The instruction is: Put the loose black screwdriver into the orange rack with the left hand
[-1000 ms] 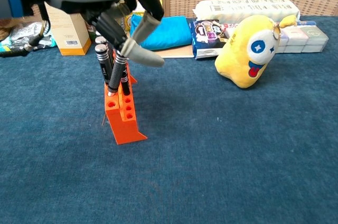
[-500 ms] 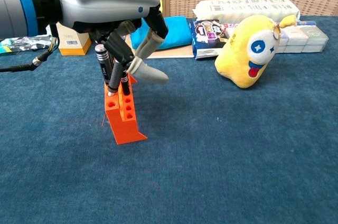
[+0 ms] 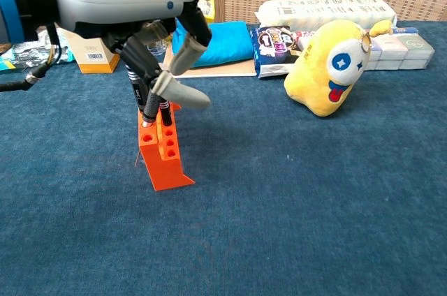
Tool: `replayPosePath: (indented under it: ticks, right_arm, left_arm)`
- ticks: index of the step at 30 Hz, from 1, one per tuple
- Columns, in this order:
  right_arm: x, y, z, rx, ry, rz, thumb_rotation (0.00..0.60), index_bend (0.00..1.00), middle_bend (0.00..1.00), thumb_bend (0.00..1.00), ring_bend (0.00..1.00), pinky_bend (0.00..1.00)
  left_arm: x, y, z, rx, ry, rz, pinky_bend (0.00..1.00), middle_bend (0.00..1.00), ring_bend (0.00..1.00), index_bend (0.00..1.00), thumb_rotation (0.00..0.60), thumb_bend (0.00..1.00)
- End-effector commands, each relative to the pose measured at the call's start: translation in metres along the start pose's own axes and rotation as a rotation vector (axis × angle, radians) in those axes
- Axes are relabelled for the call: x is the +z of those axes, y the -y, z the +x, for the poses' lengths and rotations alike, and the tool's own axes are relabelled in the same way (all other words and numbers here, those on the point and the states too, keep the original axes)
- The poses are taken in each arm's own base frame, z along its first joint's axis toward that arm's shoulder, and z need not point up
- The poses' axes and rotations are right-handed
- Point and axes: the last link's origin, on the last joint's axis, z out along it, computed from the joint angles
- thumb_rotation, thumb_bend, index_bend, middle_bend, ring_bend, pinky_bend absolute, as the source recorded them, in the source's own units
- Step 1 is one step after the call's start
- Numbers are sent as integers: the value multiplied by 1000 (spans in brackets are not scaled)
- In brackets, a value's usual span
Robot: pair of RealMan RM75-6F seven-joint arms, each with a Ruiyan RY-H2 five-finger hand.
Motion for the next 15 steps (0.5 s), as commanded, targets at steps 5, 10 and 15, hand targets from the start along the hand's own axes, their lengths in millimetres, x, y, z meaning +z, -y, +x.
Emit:
replayPosePath:
  ticks: [5, 10, 15]
  right_arm:
    - [0, 0, 0, 2, 0, 2, 600, 69, 31, 89, 2, 0]
    - [-1, 0, 1, 2, -1, 0, 600, 69, 31, 88, 2, 0]
    - [0, 0, 1, 1, 0, -1, 600, 69, 30, 88, 2, 0]
  left_arm:
    - [-6, 3, 1, 11, 6, 9, 990, 548, 803, 613, 86, 136]
    - [-6, 2, 2, 5, 7, 9, 990, 549, 803, 614, 96, 135]
    - [-4, 2, 7, -3, -20, 11, 990, 548, 803, 613, 108, 136]
